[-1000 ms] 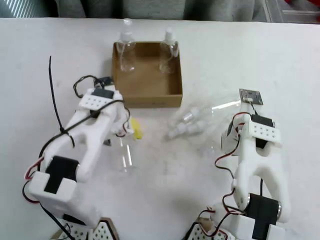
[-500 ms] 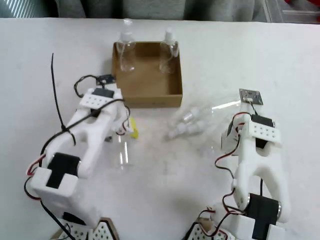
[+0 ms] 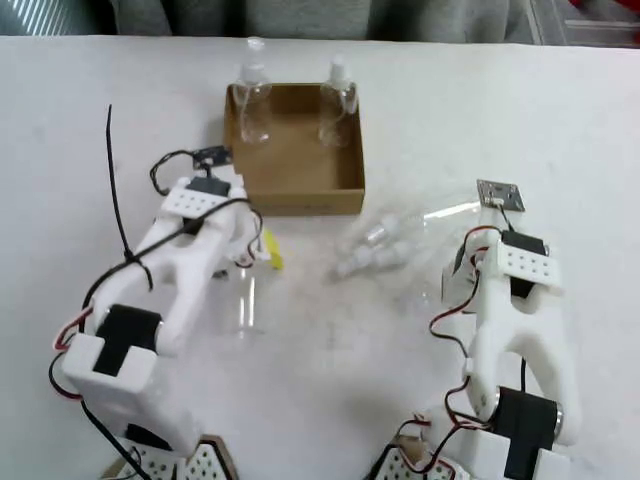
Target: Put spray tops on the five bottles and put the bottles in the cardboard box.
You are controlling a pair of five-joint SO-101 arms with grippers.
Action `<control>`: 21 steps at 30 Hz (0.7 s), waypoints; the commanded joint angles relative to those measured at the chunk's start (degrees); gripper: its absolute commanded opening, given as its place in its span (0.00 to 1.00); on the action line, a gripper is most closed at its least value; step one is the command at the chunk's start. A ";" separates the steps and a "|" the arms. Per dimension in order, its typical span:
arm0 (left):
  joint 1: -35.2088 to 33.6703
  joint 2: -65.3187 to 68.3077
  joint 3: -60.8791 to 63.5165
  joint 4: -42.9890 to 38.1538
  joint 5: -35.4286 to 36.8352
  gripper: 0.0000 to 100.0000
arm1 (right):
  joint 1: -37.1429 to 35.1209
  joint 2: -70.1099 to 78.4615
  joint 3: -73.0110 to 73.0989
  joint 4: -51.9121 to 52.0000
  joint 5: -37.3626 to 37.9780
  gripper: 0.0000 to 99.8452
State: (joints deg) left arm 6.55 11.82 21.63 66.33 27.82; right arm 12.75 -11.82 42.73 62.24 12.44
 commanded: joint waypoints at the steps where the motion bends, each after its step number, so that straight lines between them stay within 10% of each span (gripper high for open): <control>1: -0.22 -0.22 -1.41 -0.97 0.62 0.32 | -0.66 -1.80 -0.18 -0.92 0.44 0.02; 17: 0.22 4.53 -2.46 -1.32 0.18 0.32 | -0.48 -1.89 0.00 -0.92 0.44 0.02; 21: 0.22 4.35 -2.90 -1.49 -3.87 0.17 | -0.48 -1.89 0.00 -0.92 0.44 0.02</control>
State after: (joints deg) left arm 6.73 16.22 20.66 65.01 27.12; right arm 12.75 -11.82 42.90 61.89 12.44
